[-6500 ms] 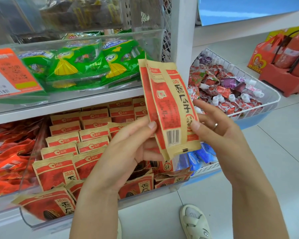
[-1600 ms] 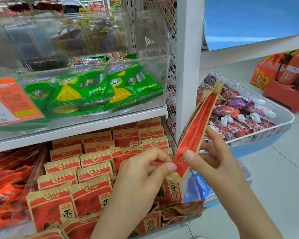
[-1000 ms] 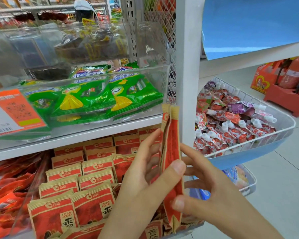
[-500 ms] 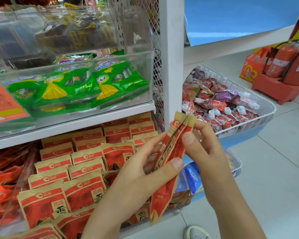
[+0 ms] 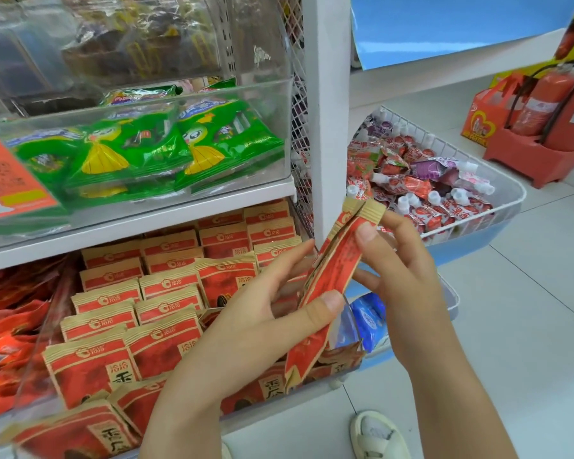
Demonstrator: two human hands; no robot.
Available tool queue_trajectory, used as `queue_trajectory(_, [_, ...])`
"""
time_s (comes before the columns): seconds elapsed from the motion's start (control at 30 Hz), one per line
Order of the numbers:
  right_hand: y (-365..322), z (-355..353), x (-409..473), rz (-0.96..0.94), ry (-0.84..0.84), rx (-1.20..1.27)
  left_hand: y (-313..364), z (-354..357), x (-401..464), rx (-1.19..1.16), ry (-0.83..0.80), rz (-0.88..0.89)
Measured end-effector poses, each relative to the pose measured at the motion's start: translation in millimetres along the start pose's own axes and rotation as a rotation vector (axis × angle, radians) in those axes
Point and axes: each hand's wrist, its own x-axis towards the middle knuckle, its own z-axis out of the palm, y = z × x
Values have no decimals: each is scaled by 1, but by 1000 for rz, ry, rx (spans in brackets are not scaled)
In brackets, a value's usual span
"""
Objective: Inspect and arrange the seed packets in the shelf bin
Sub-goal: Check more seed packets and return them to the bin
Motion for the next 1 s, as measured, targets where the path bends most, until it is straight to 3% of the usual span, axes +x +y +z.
queue_trajectory(0.13, [-1,-4,3,-27,136,17,6,-2,-7,220,120,18])
queue_trajectory(0.27, [-1,-6,3,-79,197,10,11,2,-8,242,236,130])
queue_trajectory(0.47, [-1,-18,5,-26,-109,-199,11,-5,-6,-90,260,166])
queue_trajectory(0.6, [3,-21,4,-54,-208,-235,12,-3,-5,-136,244,144])
queue_trajectory(0.83, [8,-32,8,-33,-263,-457,3,-15,-9,422,273,-55])
queue_trajectory(1.0, [19,-29,9,-54,-311,-901,4,-16,-7,522,318,-154])
